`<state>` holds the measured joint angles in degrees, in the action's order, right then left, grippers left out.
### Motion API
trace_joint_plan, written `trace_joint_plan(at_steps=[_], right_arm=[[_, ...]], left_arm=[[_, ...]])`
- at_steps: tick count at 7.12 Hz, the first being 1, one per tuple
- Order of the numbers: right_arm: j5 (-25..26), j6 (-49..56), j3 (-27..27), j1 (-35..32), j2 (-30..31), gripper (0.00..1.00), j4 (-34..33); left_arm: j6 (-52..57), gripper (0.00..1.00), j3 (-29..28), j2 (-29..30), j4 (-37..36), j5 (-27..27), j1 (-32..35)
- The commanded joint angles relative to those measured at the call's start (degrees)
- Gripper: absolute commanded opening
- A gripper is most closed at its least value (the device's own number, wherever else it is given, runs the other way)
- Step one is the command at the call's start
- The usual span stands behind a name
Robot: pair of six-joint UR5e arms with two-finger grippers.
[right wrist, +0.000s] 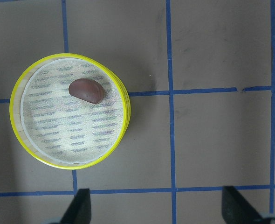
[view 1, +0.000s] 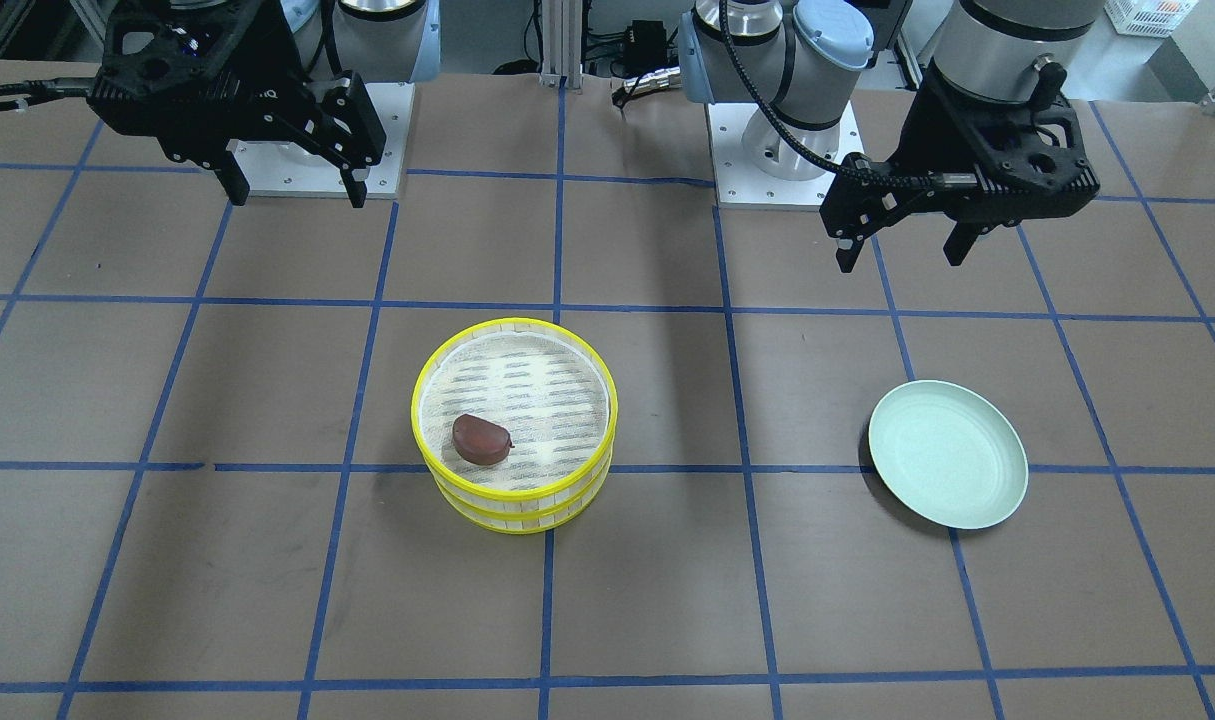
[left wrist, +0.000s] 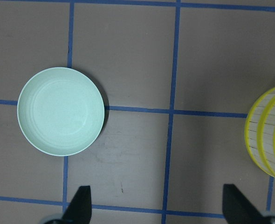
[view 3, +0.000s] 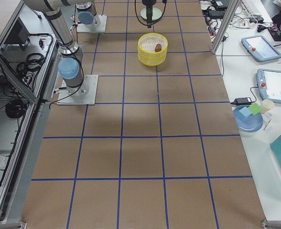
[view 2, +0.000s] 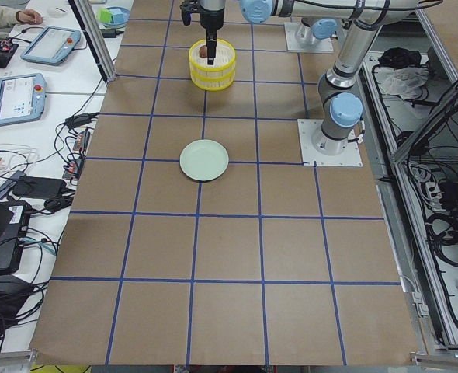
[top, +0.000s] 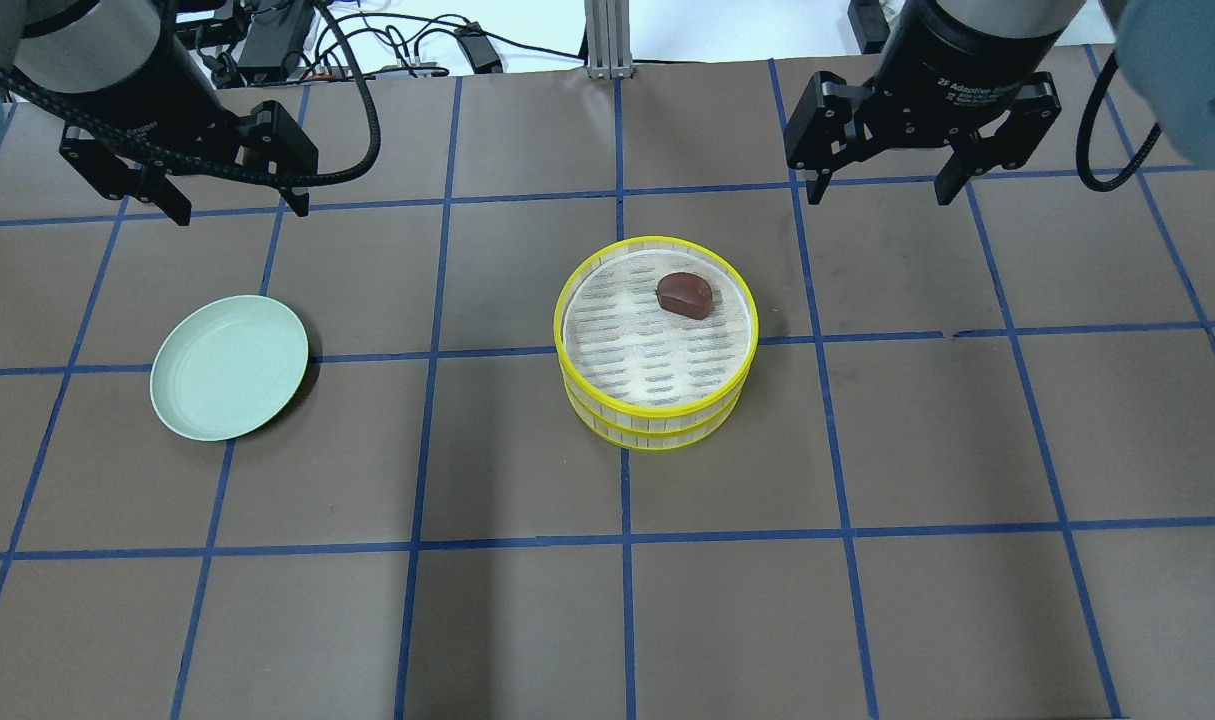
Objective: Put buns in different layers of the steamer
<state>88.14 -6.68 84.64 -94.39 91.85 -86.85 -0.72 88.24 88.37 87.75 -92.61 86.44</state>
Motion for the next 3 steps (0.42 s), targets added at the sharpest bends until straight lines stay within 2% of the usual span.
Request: trace_joint_plan(at_steps=[1, 3], right_arm=[[-0.1, 0.0, 0.0, 0.0, 0.0, 1.0, -0.1], [-0.1, 0.0, 0.0, 0.0, 0.0, 1.0, -0.2]], left_arm=[[-0.1, 1.0, 0.0, 0.0, -0.1, 0.6, -0.4], [-0.2, 1.0, 0.6, 0.0, -0.1, 0.8, 0.0]])
